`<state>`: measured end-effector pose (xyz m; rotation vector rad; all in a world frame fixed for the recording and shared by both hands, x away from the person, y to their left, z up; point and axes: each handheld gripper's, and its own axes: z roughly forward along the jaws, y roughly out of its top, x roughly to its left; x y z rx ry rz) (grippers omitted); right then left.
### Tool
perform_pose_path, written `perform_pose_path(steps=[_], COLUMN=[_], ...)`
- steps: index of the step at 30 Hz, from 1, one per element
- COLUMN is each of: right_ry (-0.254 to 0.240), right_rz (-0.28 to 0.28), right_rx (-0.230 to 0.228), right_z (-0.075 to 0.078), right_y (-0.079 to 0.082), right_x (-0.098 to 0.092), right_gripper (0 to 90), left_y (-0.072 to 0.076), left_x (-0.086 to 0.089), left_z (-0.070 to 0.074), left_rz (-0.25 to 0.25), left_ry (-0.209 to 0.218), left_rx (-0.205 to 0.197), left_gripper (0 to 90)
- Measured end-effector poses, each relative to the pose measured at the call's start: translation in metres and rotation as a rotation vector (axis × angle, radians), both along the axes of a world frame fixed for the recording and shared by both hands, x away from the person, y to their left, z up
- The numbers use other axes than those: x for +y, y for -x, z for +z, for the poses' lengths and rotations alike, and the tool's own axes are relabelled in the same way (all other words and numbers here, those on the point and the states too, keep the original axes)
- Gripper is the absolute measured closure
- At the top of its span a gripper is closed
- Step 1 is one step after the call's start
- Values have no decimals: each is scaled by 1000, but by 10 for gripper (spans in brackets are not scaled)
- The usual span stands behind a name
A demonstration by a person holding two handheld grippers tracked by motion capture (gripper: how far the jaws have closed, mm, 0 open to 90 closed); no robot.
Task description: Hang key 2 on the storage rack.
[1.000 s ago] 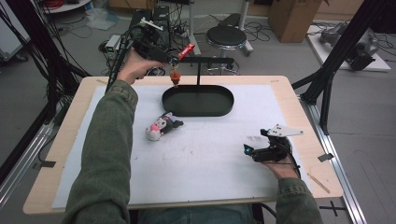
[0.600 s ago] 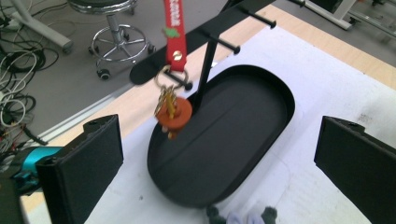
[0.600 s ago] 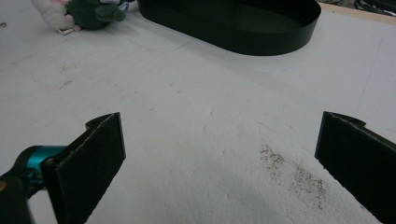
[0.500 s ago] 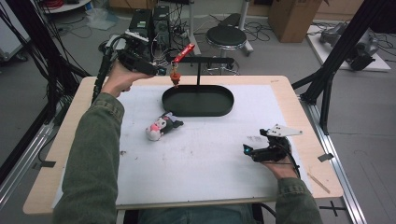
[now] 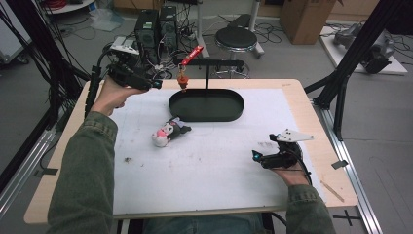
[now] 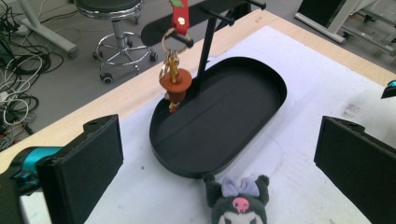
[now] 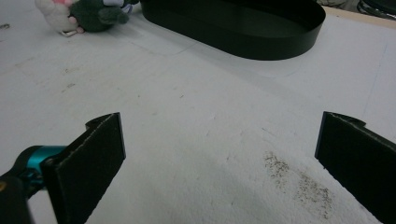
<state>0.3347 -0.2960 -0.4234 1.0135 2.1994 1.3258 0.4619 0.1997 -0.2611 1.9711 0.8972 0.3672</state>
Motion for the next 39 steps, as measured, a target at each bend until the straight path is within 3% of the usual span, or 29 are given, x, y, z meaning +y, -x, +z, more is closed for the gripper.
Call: perform_pose_path(steps=[9, 21, 32, 39], right_ry=[-2, -4, -8, 2], right_rz=[1, -3, -8, -10], right_rx=[-2, 1, 3, 10], right_z=[1, 1, 1, 0], right_y=[1, 1, 0, -1], right_x=[0, -1, -2, -2], right_gripper=[7, 7, 7, 7], left_y=[12, 18, 22, 23], left_x=[2, -3, -10, -22], left_z=[-18, -34, -71, -86], left_rz=[-2, -15, -42, -76], left_ry=[-27, -79, -100, -129], left_rx=[14, 34, 111, 145], left_gripper=[17, 17, 17, 17])
